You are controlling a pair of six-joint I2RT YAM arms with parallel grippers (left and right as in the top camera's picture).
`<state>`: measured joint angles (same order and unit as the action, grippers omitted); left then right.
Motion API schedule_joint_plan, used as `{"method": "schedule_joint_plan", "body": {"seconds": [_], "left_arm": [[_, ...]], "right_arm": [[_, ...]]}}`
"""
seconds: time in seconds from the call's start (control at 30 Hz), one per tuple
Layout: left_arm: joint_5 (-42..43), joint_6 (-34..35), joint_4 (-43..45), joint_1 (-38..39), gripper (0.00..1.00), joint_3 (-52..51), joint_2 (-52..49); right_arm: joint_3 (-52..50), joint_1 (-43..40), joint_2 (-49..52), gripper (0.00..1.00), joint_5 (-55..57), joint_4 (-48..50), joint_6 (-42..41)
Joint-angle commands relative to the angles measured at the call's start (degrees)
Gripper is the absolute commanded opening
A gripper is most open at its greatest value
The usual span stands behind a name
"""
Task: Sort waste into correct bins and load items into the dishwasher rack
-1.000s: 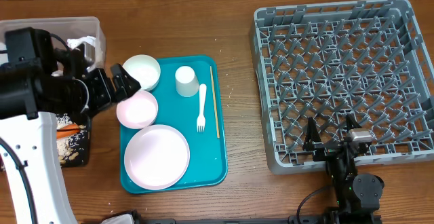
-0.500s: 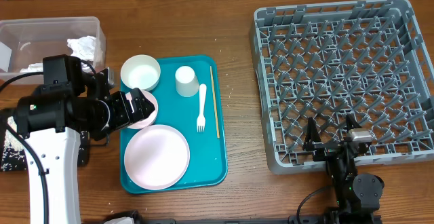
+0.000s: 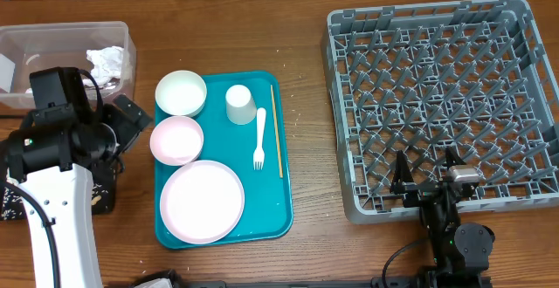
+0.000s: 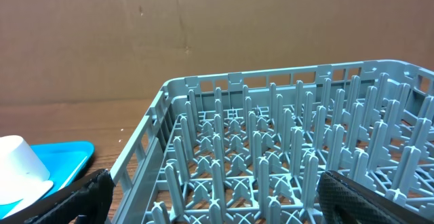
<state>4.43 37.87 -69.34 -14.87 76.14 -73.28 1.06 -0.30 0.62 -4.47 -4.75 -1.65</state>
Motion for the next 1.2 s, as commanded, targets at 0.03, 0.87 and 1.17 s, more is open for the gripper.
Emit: {"method": "schedule_joint_plan", "body": {"seconds": [0.03,0.87,1.17], "left_arm": [[0.9,-4.0,-2.3,2.1,1.0,-0.2,0.2],[-6.0,8.1,2.4,-5.1,1.0,-3.0,-0.3],[4.9,8.9,1.6,-20.7,1.0,-3.0,-0.3]], "right_arm": [[-0.6,0.0,-0.5,1.0,0.3,0.2,0.2],[-0.6,0.0,-0.5,1.0,-18.0,1.8,-15.0],[-0.6,0.0,-0.5,1.0,-34.1,11.8,-37.6]]}}
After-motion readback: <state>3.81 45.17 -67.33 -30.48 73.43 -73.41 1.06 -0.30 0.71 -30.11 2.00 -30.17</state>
